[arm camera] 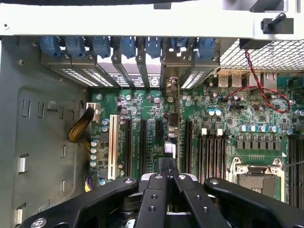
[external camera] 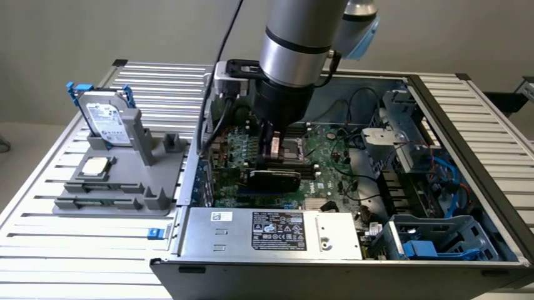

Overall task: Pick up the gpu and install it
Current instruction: 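Insert the gpu into the slot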

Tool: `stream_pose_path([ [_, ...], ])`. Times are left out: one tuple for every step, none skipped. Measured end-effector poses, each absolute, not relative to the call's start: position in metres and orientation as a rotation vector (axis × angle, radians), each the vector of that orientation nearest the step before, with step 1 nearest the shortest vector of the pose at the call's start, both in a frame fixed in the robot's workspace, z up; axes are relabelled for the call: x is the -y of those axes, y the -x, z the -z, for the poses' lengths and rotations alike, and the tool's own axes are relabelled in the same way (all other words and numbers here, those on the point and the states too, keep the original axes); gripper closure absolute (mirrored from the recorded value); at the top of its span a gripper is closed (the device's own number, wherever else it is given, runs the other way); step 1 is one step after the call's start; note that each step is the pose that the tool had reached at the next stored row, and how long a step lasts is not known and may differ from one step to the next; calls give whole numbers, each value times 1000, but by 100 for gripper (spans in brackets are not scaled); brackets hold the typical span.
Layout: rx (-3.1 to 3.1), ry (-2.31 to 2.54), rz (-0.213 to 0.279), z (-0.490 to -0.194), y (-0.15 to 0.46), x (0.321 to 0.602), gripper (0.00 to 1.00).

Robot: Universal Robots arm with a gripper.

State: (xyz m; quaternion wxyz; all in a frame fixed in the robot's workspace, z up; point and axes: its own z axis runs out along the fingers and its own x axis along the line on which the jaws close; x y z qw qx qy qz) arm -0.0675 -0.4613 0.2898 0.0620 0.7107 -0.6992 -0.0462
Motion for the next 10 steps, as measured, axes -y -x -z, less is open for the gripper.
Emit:
stream_pose_path([
  [2114,-2149,140,-290,69,461,89],
  [2114,-2149,139,-290,70,460,89],
  [2113,-2149,139,-290,72,460,89],
  [2113,-2150,139,-289,73,459,89],
  [2112,-2151,139,-289,74,458,89],
  [2111,-2152,139,-288,74,457,89],
  [2110,-2153,139,-287,74,456,89],
  [2108,-2154,139,-287,75,454,89],
  [2107,-2156,138,-286,75,452,89],
  [2105,-2157,138,-285,75,451,89],
])
